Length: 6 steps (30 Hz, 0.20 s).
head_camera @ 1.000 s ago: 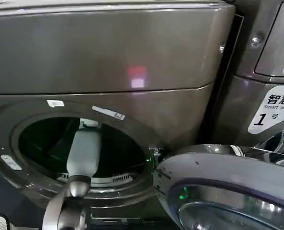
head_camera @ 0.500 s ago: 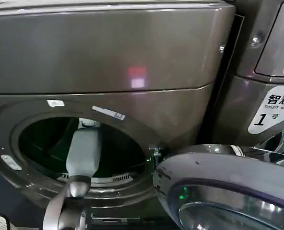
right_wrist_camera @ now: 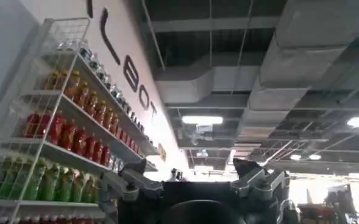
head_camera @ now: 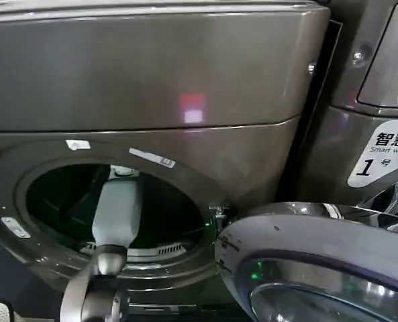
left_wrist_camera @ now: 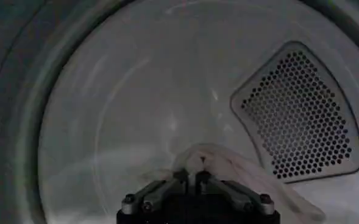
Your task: Grasp the clothes from the dryer.
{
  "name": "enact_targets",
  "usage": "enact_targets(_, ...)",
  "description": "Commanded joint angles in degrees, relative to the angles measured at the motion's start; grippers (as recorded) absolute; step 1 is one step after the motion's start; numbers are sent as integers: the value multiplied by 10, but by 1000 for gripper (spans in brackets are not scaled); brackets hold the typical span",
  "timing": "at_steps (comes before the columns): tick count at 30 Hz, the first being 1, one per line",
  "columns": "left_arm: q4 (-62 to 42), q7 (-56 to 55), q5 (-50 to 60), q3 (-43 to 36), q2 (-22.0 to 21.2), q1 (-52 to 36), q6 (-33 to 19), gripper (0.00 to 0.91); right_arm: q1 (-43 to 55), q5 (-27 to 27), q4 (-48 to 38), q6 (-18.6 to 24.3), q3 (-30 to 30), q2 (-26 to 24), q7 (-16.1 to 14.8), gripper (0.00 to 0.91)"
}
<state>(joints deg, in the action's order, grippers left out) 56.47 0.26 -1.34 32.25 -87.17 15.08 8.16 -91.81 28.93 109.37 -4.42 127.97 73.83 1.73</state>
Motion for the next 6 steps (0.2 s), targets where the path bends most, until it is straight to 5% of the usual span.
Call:
enact_targets(1,-1,0,-3,-1,1,-1,0,0,0,-1,2,-11,6,1,3,907)
enact_targets(6,-7,3,1,-1,3,-2,-2,0,-3,-11,-6,-12,9,3,7,907)
